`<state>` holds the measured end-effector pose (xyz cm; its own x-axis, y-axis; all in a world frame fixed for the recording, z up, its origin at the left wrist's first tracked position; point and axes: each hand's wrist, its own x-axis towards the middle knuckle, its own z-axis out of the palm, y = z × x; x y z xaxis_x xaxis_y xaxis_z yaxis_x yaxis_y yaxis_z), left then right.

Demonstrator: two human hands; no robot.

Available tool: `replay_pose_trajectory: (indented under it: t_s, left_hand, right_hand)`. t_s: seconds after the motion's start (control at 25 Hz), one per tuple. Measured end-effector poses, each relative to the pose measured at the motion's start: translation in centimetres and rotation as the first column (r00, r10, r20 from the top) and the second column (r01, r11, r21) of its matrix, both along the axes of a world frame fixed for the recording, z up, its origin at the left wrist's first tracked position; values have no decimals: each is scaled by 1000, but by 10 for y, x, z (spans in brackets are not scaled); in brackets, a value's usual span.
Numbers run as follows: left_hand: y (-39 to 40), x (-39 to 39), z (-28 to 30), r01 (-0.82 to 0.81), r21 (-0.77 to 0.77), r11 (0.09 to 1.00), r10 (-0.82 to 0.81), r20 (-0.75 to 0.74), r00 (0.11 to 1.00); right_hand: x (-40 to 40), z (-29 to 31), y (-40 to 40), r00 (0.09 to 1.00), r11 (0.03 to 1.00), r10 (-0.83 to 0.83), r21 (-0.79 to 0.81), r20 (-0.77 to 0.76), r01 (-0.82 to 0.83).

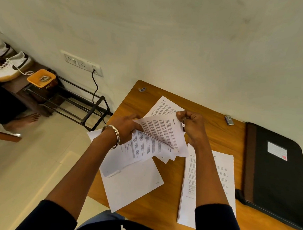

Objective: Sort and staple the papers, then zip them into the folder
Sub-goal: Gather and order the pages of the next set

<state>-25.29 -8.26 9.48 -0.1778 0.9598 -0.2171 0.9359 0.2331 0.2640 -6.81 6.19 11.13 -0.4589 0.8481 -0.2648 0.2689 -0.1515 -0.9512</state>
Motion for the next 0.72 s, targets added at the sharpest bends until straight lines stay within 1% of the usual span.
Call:
replay_pose_trajectory:
  t_s: [0.12,0.2,0.28,0.4,0.52,0.56,0.6,0.68,0.72]
  left_hand:
    - [5,6,6,-10,115,993,-1,92,996]
    - [10,9,12,-1,147,989,-23,158,987]
    - [14,8,12,-27,111,993,4,202,979]
    - [13,5,8,-105,26,994,95,259,961]
    - [11,8,5,-176,-19,984,173,298,939]
    - [10,9,5,-200,-18,980,196,303,933]
    - [10,9,4,-225,-14,974,218,310,925]
    - [8,6,2,-268,-15,963,258,322,911]
    - [6,4,0,-285,-21,958,275,331,903]
  right_hand:
    - [-3,12,-3,985,985,169,35,-34,-168]
    - [-4,18,-6,962,963,266,53,-62,-263]
    - [-3,23,-8,952,954,296,84,-78,-289]
    - [3,29,-7,956,960,265,124,-125,-250]
    - [9,26,-9,956,947,285,173,-64,-270]
    - [12,25,-10,958,954,274,148,-82,-260]
    - [15,23,-10,951,958,278,112,-136,-264]
    - [23,19,-9,893,928,372,79,-253,-364]
    - [25,17,-8,867,905,424,96,-262,-414]
